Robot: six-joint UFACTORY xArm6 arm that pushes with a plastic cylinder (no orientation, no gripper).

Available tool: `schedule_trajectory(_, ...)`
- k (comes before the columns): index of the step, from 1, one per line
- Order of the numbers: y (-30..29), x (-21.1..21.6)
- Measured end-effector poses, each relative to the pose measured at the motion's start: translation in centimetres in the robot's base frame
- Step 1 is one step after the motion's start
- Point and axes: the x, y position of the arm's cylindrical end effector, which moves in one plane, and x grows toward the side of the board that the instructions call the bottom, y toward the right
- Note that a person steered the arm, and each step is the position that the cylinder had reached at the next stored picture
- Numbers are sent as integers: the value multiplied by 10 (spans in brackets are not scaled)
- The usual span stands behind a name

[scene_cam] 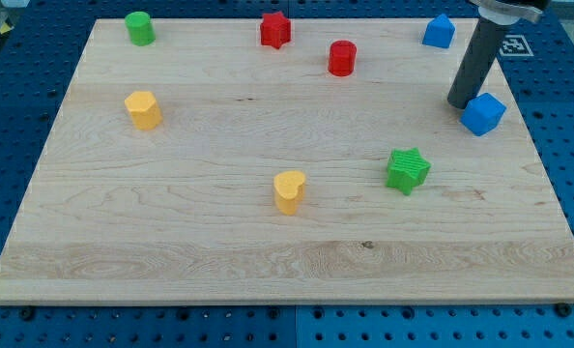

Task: Move green star to the yellow hexagon

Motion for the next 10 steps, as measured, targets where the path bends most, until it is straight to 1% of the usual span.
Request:
schedule_trajectory(1,-46,0)
schedule_trajectory(2,-53,3)
schedule_trajectory(4,-51,18)
schedule_trajectory(8,-49,16)
schedule_trajectory(10,-72,-54)
